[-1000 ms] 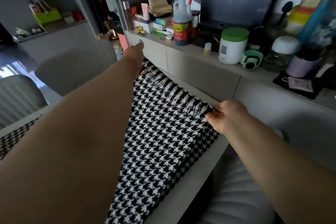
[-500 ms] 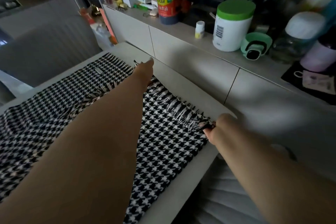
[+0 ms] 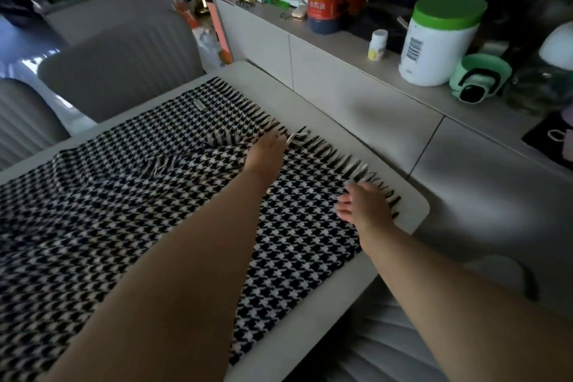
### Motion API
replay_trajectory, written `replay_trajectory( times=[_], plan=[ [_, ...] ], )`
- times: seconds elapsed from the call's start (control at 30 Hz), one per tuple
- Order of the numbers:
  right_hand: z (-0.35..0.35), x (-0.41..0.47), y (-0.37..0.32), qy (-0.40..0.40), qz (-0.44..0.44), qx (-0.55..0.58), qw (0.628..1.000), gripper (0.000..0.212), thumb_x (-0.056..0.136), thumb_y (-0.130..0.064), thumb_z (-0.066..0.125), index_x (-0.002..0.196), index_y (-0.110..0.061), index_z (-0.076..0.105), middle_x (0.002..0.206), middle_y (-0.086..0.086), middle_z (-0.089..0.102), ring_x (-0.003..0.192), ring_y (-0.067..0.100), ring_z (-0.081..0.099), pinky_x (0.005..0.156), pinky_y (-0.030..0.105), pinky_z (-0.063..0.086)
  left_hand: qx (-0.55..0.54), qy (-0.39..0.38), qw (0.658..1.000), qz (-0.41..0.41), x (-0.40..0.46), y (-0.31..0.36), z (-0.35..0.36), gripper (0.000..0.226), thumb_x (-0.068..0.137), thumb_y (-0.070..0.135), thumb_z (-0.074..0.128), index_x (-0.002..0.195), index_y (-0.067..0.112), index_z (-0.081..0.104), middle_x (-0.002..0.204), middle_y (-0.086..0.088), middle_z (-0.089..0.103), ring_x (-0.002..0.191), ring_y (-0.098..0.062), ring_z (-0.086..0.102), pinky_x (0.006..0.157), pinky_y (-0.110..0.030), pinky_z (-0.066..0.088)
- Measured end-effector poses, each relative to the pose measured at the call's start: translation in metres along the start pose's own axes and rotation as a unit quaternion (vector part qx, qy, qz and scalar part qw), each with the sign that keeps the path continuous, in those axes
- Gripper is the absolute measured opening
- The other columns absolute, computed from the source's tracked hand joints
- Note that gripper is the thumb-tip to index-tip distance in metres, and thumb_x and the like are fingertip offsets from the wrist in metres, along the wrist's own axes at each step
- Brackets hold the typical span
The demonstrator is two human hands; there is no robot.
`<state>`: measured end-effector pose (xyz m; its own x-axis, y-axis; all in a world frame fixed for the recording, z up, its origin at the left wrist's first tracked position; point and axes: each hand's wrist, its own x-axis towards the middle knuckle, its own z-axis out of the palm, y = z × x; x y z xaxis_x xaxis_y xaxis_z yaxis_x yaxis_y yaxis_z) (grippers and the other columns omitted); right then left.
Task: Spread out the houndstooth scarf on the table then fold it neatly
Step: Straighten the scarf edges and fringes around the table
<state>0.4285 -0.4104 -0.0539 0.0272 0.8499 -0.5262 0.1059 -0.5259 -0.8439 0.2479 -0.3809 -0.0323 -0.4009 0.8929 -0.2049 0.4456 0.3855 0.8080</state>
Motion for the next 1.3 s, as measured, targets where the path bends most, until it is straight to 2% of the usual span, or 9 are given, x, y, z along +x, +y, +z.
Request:
replay_trajectory(
  times=[0.1, 0.17, 0.23, 0.47, 0.6, 0.77, 0.97, 1.1, 1.3],
  plan=[
    [0.012, -0.01, 0.018, -0.16, -0.086, -0.314, 0.932, 0.051, 0.1, -0.044, 0.036, 0.139, -0.012, 0.041, 0.126, 0.003, 0.053, 0.111, 0.02, 0.053, 0.078, 0.024, 0.043, 0.051, 0.025, 0.998, -0.013, -0.042, -0.027, -0.009, 0.037, 0.099, 0.025, 0.045, 0.133, 0.012, 0.053, 0.133, -0.012, 0.057, 0.121, -0.029, 0.054, 0.102, -0.039, 0.045],
    [0.016, -0.01, 0.032, -0.191, -0.12, -0.434, 0.872, 0.057, 0.097, -0.05, 0.035, 0.141, -0.013, 0.041, 0.129, 0.003, 0.051, 0.111, 0.016, 0.051, 0.09, 0.026, 0.044, 0.089, 0.016, 0.995, -0.042, -0.07, -0.063, -0.017, 0.041, 0.098, 0.032, 0.045, 0.136, 0.018, 0.05, 0.14, -0.005, 0.05, 0.12, -0.025, 0.055, 0.1, -0.041, 0.047],
    [0.018, -0.006, 0.043, -0.171, -0.148, -0.487, 0.844, 0.053, 0.096, -0.048, 0.039, 0.136, -0.013, 0.046, 0.126, 0.002, 0.05, 0.119, 0.017, 0.046, 0.105, 0.032, 0.037, 0.136, 0.0, 0.989, -0.062, -0.098, -0.092, -0.03, 0.043, 0.099, 0.037, 0.043, 0.14, 0.022, 0.047, 0.147, 0.0, 0.041, 0.125, -0.022, 0.05, 0.103, -0.039, 0.045],
    [0.039, -0.019, 0.059, -0.069, -0.207, -0.61, 0.762, 0.047, 0.093, -0.048, 0.035, 0.113, -0.012, 0.057, 0.12, 0.007, 0.058, 0.105, 0.023, 0.053, 0.092, 0.038, 0.047, 0.235, 0.011, 0.962, -0.138, -0.213, -0.199, -0.104, 0.048, 0.102, 0.038, 0.034, 0.147, 0.021, 0.036, 0.155, 0.003, 0.027, 0.141, -0.018, 0.027, 0.114, -0.033, 0.03],
    [0.095, -0.066, 0.061, -0.077, -0.219, -0.619, 0.75, 0.042, 0.098, -0.045, 0.035, 0.113, -0.011, 0.054, 0.115, 0.009, 0.056, 0.097, 0.024, 0.055, 0.08, 0.037, 0.049, 0.269, 0.02, 0.942, -0.2, -0.265, -0.242, -0.153, 0.05, 0.102, 0.04, 0.032, 0.149, 0.021, 0.032, 0.158, 0.003, 0.02, 0.144, -0.019, 0.021, 0.114, -0.032, 0.027],
    [0.175, -0.152, 0.087, -0.211, -0.256, -0.589, 0.737, 0.05, 0.1, -0.043, 0.037, 0.14, -0.013, 0.04, 0.144, 0.006, 0.042, 0.126, 0.023, 0.046, 0.101, 0.038, 0.043, 0.314, 0.068, 0.92, -0.224, -0.324, -0.277, -0.209, 0.046, 0.101, 0.036, 0.035, 0.144, 0.019, 0.04, 0.152, 0.0, 0.03, 0.138, -0.022, 0.031, 0.112, -0.033, 0.031],
    [0.238, -0.238, 0.132, -0.36, -0.288, -0.585, 0.667, 0.06, 0.1, -0.048, 0.034, 0.15, -0.017, 0.024, 0.157, 0.001, 0.022, 0.144, 0.021, 0.021, 0.114, 0.037, 0.027, 0.313, 0.125, 0.907, -0.252, -0.378, -0.315, -0.255, 0.038, 0.097, 0.033, 0.041, 0.132, 0.023, 0.052, 0.143, 0.0, 0.04, 0.134, -0.024, 0.035, 0.107, -0.039, 0.037],
    [0.263, -0.269, 0.16, -0.413, -0.313, -0.591, 0.618, 0.063, 0.098, -0.054, 0.031, 0.15, -0.02, 0.023, 0.157, -0.003, 0.021, 0.144, 0.017, 0.02, 0.116, 0.035, 0.024, 0.195, 0.203, 0.921, -0.268, -0.395, -0.333, -0.268, 0.042, 0.099, 0.028, 0.041, 0.14, 0.023, 0.043, 0.139, -0.004, 0.05, 0.126, -0.025, 0.048, 0.099, -0.037, 0.043],
    [0.273, -0.273, 0.192, -0.415, -0.324, -0.621, 0.58, 0.063, 0.097, -0.056, 0.022, 0.151, -0.025, 0.02, 0.16, -0.007, 0.006, 0.147, 0.011, 0.002, 0.119, 0.035, 0.008, 0.05, 0.228, 0.944, -0.232, -0.393, -0.349, -0.267, 0.027, 0.097, 0.023, 0.048, 0.116, 0.014, 0.066, 0.119, -0.007, 0.061, 0.111, -0.025, 0.057, 0.093, -0.029, 0.044]
  ],
)
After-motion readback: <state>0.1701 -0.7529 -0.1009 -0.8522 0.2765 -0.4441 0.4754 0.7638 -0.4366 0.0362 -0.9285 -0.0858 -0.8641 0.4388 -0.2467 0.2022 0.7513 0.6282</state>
